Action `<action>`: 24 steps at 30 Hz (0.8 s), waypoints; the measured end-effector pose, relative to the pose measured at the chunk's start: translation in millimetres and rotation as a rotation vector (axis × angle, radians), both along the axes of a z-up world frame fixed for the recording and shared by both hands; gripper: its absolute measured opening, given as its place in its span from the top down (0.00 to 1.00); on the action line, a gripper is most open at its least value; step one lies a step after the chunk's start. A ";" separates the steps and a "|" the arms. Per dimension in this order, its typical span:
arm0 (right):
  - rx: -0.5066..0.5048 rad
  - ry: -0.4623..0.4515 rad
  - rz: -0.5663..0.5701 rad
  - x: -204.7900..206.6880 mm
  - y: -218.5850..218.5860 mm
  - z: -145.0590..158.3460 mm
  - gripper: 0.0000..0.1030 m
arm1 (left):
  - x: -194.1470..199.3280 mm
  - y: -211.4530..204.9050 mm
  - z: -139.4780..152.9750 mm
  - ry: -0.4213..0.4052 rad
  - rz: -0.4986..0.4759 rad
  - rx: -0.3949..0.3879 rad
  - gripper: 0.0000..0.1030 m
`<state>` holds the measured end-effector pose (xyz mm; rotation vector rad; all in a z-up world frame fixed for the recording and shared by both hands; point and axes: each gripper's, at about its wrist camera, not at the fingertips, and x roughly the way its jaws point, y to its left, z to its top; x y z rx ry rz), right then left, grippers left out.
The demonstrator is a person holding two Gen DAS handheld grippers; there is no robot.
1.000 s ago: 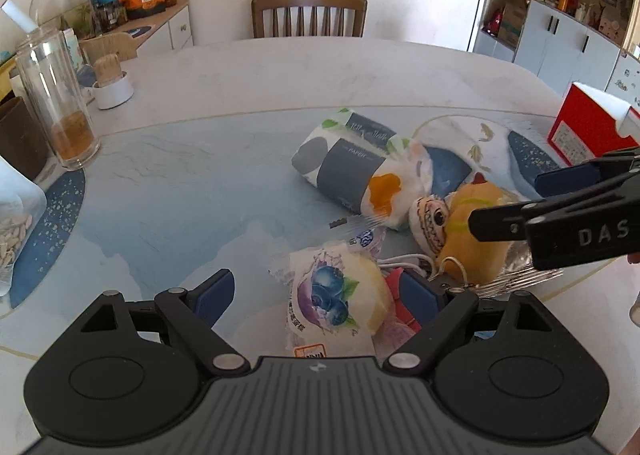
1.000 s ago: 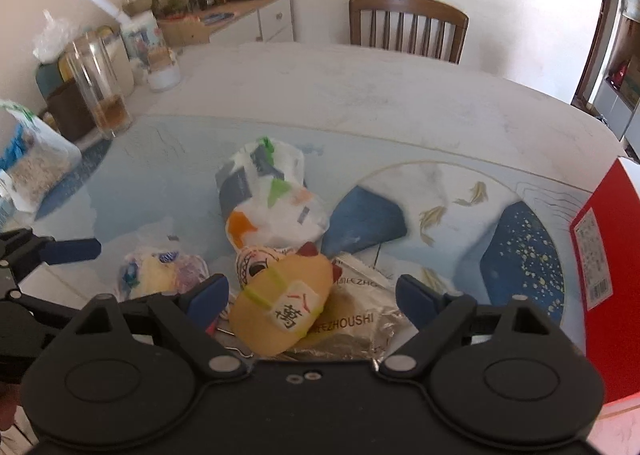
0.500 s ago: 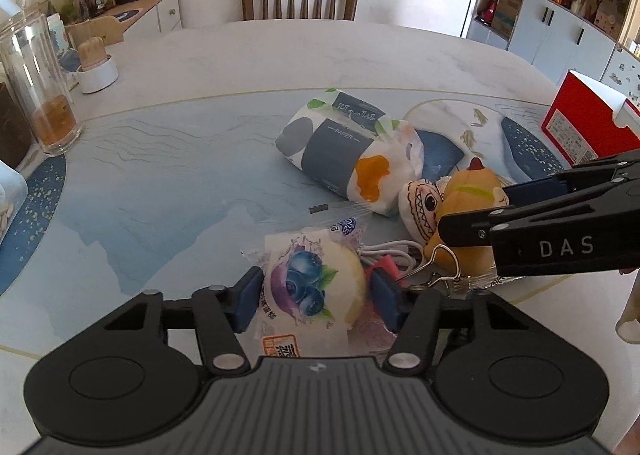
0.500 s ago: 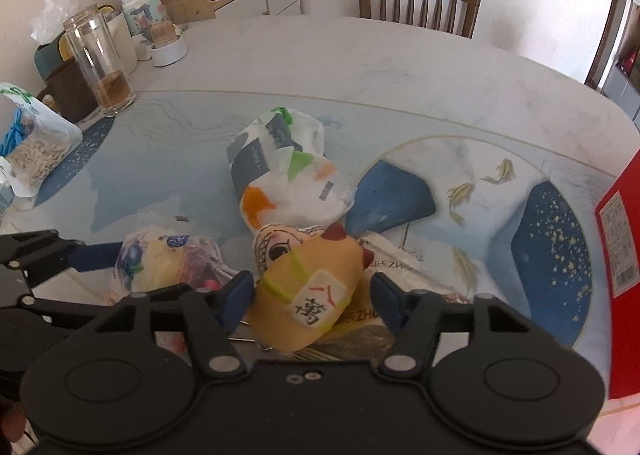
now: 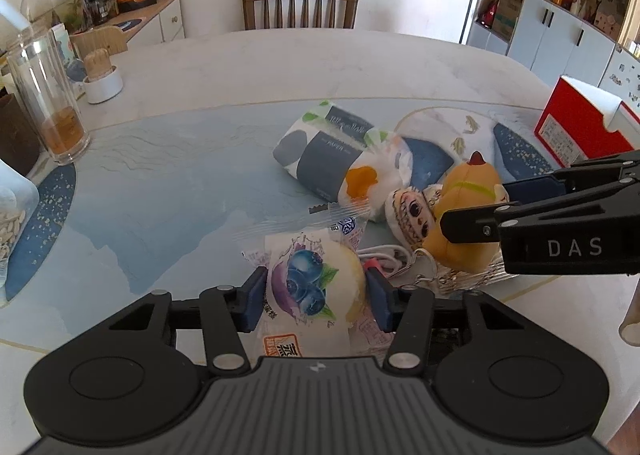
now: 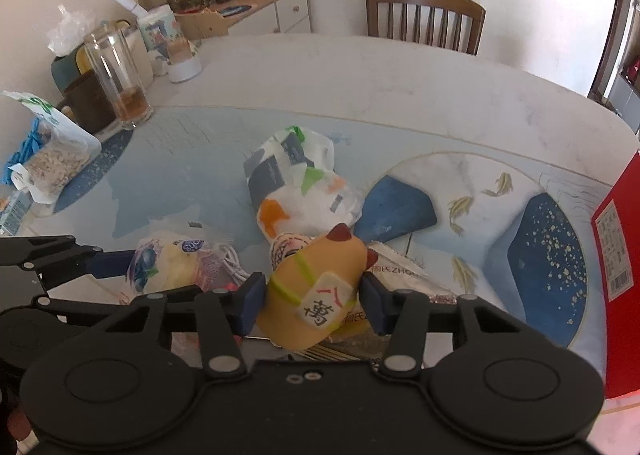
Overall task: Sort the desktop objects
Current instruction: 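Grasp the blueberry bread bag with the left tool while the right tool grasps the yellow cat bun, then carry the bread bag and cat bun over the red shoebox with both tools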
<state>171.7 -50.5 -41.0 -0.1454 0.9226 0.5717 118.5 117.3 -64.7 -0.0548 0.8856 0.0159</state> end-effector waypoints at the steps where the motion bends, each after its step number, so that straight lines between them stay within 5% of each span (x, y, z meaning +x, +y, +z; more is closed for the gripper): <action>1: 0.005 -0.003 -0.002 -1.1 -2.1 2.1 0.51 | -1.6 -1.2 3.2 -0.006 -0.001 0.000 0.51; 24: 0.081 -0.033 -0.070 -26.8 -76.9 45.1 0.51 | -20.9 -50.9 55.8 -0.056 -0.077 0.012 0.51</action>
